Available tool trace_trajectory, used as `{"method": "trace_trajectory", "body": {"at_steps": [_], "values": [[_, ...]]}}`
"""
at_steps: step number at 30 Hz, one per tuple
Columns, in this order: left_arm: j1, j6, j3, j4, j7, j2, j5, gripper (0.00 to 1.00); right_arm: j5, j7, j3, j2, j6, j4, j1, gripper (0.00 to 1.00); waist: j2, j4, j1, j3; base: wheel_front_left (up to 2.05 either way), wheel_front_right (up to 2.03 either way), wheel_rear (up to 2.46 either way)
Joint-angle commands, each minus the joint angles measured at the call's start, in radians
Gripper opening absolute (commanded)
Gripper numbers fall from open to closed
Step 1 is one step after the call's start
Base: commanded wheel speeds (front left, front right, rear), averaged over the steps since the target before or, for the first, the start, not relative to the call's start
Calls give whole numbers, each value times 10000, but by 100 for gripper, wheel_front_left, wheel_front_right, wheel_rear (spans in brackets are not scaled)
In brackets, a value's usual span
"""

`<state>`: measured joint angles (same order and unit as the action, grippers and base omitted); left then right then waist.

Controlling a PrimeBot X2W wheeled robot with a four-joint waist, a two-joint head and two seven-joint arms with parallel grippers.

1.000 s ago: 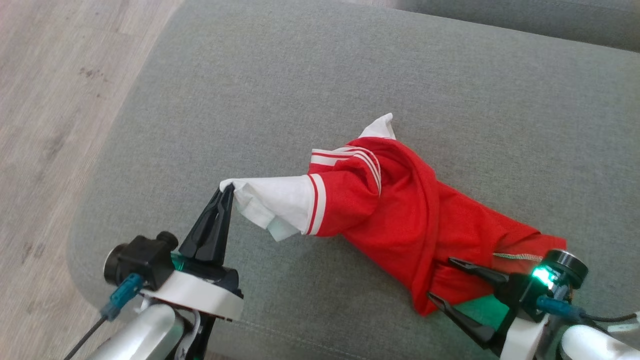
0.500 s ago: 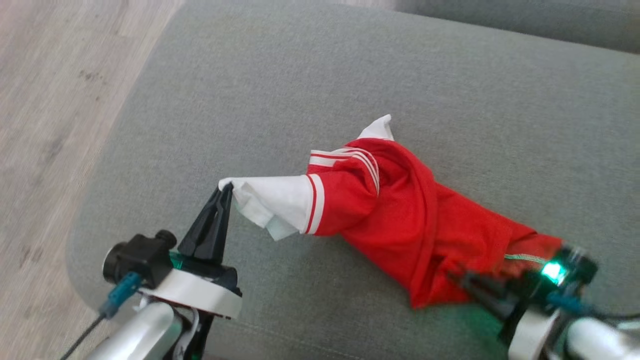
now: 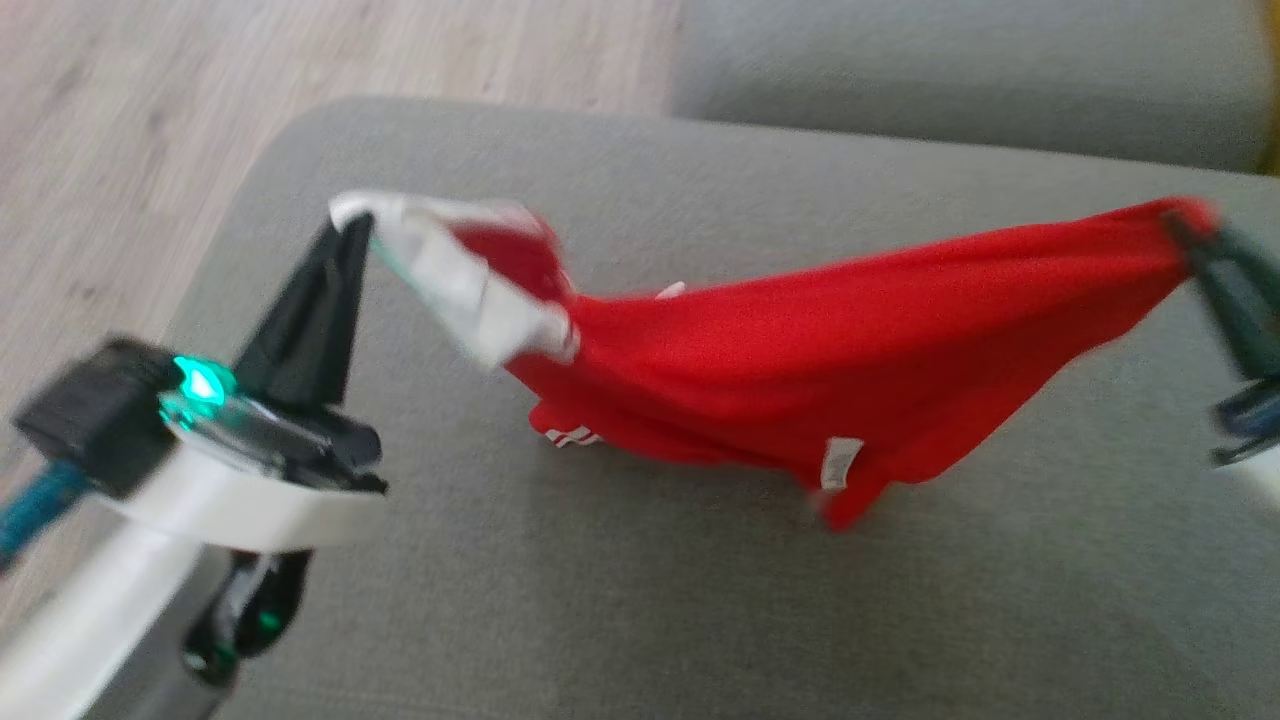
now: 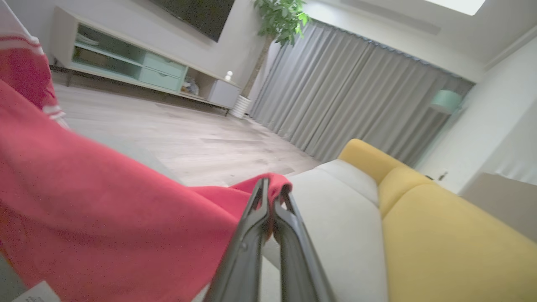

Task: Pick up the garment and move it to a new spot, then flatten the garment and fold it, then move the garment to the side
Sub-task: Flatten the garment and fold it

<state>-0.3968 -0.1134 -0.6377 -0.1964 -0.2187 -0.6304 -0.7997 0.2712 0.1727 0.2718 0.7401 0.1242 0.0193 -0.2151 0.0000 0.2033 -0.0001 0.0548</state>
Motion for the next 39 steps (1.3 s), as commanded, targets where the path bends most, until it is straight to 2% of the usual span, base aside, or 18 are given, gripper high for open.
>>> {"method": "trace_trajectory", "body": {"at_steps": [1,6,10,14,19,20,21,24,25,30,33,39], "values": [[-742,54,709,-542,64,-477,-129,0,-26,-83,-463,379,65,399,190,0,0,-401,1,-431,0,0,0],[-1416,389,1176,-1542,393,-711,-702,0,-164,-437,-2075,370,65,982,518,0,0,-631,1,-650,0,0,0],[-1999,781,1364,-2139,662,-593,-1375,0,-142,-756,-2741,459,65,1126,405,0,0,-740,1,-618,0,0,0],[-2593,1082,1085,-2195,1106,-336,-1647,0,-88,-1178,-2390,741,65,351,-259,0,0,-717,1,-309,0,0,0],[-3168,1419,362,-1422,1401,393,-1619,0,190,-1543,-1055,518,65,-1138,-1705,0,0,-502,1,669,0,0,0],[-3240,1498,214,-1189,1405,548,-1587,0,266,-1554,-769,350,65,-1526,-2040,57,0,-488,1,853,0,0,0],[-3294,1565,95,-952,1390,695,-1575,0,285,-1473,-523,167,65,-1854,-2373,100,0,-483,1,1027,0,0,0],[-3429,1747,-238,-156,1368,1022,-1490,0,471,-862,42,-460,65,-2820,-3168,100,0,-519,1,1475,0,0,0],[-3429,1747,-238,-156,1368,1022,-1490,0,471,-862,42,-460,65,-2820,-3168,100,0,-519,1,1475,0,0,0],[-3464,1954,-534,1147,1254,1218,-1405,0,1238,235,570,-1364,65,-3581,-2991,100,0,-800,1,1689,0,0,0],[-3424,2027,-533,1609,1059,1238,-1407,0,2195,474,488,-1810,65,-3329,-2104,100,0,-979,1,1721,0,0,0],[-3361,2128,-571,2025,769,1185,-1332,0,3946,150,782,-1979,65,-1678,455,100,0,-1150,1,1768,0,0,0]]}}
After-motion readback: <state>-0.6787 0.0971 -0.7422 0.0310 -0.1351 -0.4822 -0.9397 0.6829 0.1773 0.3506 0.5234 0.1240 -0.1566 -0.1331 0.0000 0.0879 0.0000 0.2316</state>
